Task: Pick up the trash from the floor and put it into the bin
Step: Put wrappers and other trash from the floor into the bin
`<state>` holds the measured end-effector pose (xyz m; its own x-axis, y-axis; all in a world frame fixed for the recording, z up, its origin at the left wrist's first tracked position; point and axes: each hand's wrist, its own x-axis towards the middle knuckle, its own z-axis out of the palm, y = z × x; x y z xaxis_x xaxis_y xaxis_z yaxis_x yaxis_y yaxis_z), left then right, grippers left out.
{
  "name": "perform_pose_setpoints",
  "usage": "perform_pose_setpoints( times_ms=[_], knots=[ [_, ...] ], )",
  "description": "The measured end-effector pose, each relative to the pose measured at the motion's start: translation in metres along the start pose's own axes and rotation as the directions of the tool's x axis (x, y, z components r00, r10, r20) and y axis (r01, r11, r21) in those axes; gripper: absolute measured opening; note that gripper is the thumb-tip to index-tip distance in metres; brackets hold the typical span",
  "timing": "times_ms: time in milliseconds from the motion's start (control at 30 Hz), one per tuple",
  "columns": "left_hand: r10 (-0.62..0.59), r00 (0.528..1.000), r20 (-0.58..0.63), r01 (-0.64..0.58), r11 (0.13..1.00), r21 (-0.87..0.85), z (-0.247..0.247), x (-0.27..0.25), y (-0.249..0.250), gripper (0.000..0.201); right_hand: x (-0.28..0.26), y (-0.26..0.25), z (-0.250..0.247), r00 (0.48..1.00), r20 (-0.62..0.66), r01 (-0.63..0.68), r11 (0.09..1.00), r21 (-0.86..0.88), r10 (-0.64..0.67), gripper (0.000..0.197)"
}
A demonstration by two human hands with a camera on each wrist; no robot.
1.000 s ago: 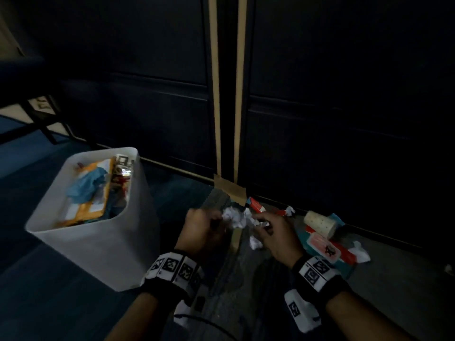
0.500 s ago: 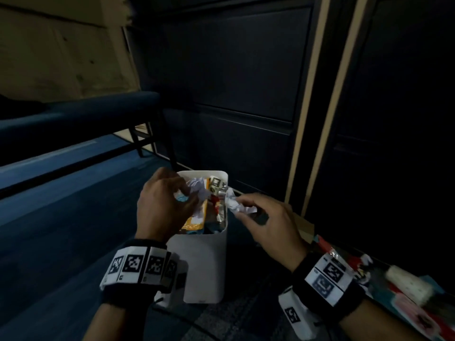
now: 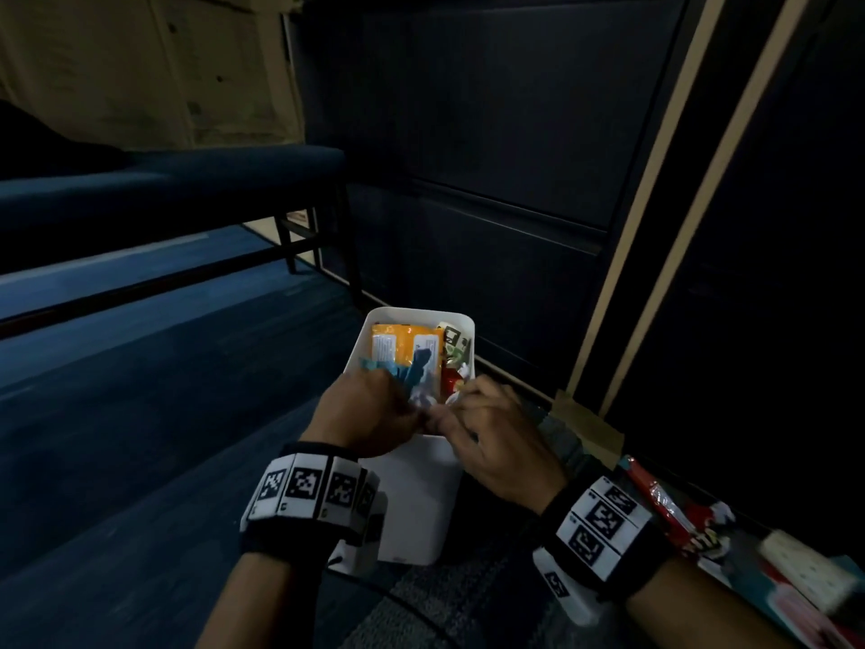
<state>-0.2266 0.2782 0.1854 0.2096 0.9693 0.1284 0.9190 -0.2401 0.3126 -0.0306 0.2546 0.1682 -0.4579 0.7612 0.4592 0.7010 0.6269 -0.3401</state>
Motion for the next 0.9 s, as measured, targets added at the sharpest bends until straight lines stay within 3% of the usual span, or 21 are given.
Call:
perform_pose_setpoints(
  times_ms=[67, 167, 233, 333, 467, 533, 633, 733, 833, 900],
  knots=[
    [-0.005, 0.998, 0.063, 0.004, 1.000, 0.021, -0.001, 0.000, 0.000, 0.054, 0.000, 0.005, 0.000, 1.000, -0.001, 0.011, 0.998, 0.058, -0.011, 0.065],
    [0.015, 0.997, 0.071, -0.012, 0.999, -0.044, -0.016, -0.007, 0.005, 0.057, -0.005, 0.010, -0.006, 0.995, -0.076, 0.076, 0.982, 0.170, -0.063, 0.039],
    [-0.013, 1.000, 0.017, 0.013, 1.000, -0.017, -0.030, -0.013, 0.013, 0.050, -0.012, 0.012, -0.015, 0.983, -0.161, 0.128, 0.964, 0.234, -0.091, 0.022],
    [-0.023, 0.990, -0.138, 0.030, 0.998, 0.053, -0.048, -0.021, 0.025, 0.049, -0.027, 0.019, -0.030, 0.966, -0.248, 0.142, 0.956, 0.257, -0.076, 0.012],
    [0.178, 0.927, -0.329, -0.193, 0.981, -0.012, -0.052, -0.022, 0.054, 0.041, -0.060, 0.051, -0.045, 0.960, -0.277, 0.041, 0.964, 0.261, 0.035, 0.007],
    [0.278, 0.897, -0.343, -0.306, 0.951, -0.030, -0.040, -0.021, 0.084, 0.040, -0.084, 0.077, -0.049, 0.953, -0.281, -0.039, 0.966, 0.254, 0.113, 0.005],
    [0.382, 0.898, -0.218, -0.408, 0.909, -0.088, 0.011, -0.015, 0.125, 0.042, -0.125, 0.117, -0.054, 0.947, -0.195, -0.206, 0.948, 0.244, 0.256, 0.005],
    [0.411, 0.909, 0.069, -0.404, 0.909, -0.102, 0.085, -0.009, 0.151, 0.041, -0.169, 0.151, -0.054, 0.902, -0.144, -0.371, 0.900, 0.229, 0.408, 0.005],
    [0.403, 0.853, 0.332, -0.368, 0.915, -0.165, 0.158, -0.021, 0.172, 0.029, -0.214, 0.179, -0.045, 0.834, -0.098, -0.505, 0.823, 0.260, 0.542, 0.007],
    [0.410, 0.814, 0.411, -0.354, 0.912, -0.209, 0.202, -0.035, 0.183, 0.025, -0.245, 0.193, -0.036, 0.784, -0.039, -0.598, 0.770, 0.224, 0.620, 0.008]
  ],
)
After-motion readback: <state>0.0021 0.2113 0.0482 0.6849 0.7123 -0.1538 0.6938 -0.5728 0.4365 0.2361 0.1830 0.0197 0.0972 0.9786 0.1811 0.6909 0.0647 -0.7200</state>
